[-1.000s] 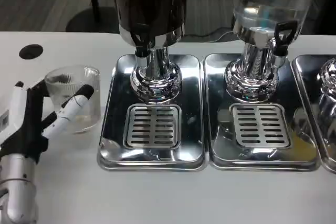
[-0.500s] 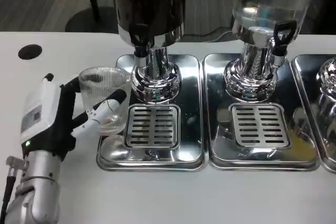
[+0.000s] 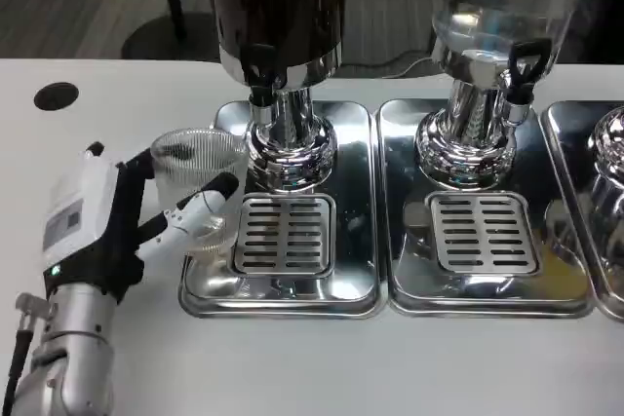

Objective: Grasp the cup under the faucet to collect the drink, then remove the cup.

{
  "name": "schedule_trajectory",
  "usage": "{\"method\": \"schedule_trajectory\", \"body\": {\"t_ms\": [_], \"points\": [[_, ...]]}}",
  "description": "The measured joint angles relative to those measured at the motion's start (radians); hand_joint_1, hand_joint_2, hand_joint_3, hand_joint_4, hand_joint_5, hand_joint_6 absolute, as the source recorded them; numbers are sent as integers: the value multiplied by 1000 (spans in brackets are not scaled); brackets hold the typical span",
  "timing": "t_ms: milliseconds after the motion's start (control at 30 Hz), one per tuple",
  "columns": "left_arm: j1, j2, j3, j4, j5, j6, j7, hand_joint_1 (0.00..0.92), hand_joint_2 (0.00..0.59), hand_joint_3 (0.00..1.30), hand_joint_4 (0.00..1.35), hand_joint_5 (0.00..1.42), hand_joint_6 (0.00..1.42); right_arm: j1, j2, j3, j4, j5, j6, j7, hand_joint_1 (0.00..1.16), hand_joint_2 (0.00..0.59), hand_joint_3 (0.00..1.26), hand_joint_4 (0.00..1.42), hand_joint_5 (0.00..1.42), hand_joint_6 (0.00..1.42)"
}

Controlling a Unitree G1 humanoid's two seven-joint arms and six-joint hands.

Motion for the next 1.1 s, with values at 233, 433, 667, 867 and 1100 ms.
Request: {"method": "schedule_trajectory", "body": {"t_ms": [233, 433, 667, 867, 1100], "points": [[-17, -1, -3, 49, -4, 1, 0, 15, 314, 411, 527, 342, 0, 1, 0, -1, -2, 2, -1, 0, 718, 569, 395, 317, 246, 180], [-52, -18, -31, 64, 1, 1, 2, 15, 314, 412, 531, 342, 0, 9, 0, -4, -9, 7, -2, 2, 718, 569, 395, 317, 246, 180], [-54, -25, -48, 64, 26, 1, 2, 14, 314, 412, 531, 342, 0, 20, 1, -21, -22, 11, -12, 3, 718, 569, 395, 317, 246, 180], [-54, -27, -68, 63, 31, 1, 2, 14, 315, 413, 531, 342, 0, 27, 8, -28, -22, 19, -24, 4, 718, 569, 395, 317, 246, 180], [-53, -28, -82, 58, 31, 1, 2, 14, 315, 424, 519, 342, 0, 36, 13, -34, -22, 21, -29, 5, 718, 569, 395, 317, 246, 180]]}}
